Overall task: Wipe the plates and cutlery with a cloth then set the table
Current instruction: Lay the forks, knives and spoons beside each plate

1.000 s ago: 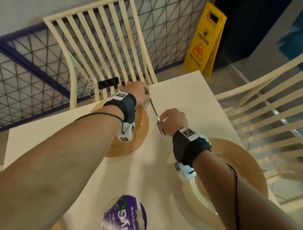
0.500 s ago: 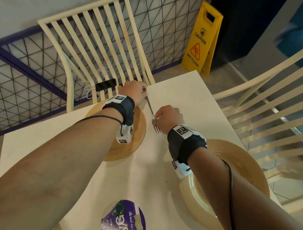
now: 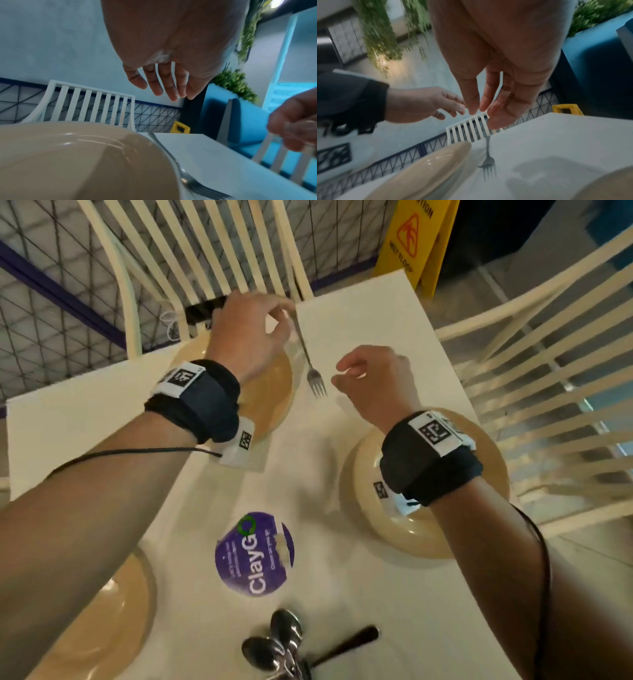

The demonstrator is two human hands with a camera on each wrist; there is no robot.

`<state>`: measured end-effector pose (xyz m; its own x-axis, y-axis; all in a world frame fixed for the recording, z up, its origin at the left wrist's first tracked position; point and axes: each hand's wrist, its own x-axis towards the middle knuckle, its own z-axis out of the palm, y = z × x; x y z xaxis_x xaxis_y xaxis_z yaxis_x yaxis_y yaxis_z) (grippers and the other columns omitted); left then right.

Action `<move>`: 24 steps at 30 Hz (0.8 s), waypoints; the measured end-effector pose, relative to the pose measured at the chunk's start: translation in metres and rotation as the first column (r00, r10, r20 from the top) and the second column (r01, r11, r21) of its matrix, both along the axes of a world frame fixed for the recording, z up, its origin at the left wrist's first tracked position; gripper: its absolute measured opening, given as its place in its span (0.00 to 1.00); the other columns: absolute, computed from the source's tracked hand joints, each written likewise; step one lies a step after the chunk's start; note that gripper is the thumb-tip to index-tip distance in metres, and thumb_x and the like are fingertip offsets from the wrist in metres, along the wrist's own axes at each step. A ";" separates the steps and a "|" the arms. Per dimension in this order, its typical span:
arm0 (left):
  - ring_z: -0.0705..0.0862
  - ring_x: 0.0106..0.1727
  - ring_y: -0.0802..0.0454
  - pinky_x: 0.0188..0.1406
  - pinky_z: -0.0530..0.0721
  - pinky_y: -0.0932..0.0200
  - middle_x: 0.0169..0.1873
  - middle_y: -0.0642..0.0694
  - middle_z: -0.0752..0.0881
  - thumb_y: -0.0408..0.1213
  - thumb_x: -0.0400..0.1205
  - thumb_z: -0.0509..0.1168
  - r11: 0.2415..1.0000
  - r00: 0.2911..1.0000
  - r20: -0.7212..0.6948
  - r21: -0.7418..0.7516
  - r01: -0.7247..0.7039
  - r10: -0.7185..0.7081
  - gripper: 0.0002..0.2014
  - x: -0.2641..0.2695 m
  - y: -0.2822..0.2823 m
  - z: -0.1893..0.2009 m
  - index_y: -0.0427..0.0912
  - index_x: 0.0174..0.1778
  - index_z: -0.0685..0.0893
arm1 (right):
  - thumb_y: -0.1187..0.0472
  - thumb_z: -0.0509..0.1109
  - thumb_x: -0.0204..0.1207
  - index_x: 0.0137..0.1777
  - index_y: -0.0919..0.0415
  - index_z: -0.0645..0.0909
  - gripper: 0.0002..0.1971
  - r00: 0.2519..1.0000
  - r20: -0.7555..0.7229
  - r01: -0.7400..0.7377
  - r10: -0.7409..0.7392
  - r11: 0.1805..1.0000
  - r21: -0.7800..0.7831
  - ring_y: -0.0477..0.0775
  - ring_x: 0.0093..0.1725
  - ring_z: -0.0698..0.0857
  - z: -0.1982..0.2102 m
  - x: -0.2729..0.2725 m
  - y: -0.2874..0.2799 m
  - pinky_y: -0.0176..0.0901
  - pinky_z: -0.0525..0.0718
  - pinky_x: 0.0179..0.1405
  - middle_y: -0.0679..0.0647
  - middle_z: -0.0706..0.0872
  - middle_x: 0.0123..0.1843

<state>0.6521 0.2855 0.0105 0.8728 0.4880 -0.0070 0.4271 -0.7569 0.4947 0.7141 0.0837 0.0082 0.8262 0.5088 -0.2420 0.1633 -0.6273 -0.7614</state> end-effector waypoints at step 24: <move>0.82 0.58 0.58 0.56 0.84 0.55 0.58 0.60 0.81 0.42 0.85 0.65 0.933 0.942 -0.334 -0.348 -0.089 -0.035 0.14 -0.423 -0.266 -0.024 0.55 0.67 0.85 | 0.58 0.70 0.79 0.65 0.47 0.81 0.16 0.843 -0.138 -0.506 0.519 0.682 -0.528 0.54 0.64 0.78 -0.039 -0.309 -0.246 0.48 0.81 0.58 0.45 0.82 0.62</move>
<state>0.2294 0.0193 -0.0132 0.7763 0.4224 -0.4679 0.6300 -0.5441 0.5541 0.4048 -0.1621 -0.0310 0.4827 0.6511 -0.5857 0.5921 -0.7354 -0.3295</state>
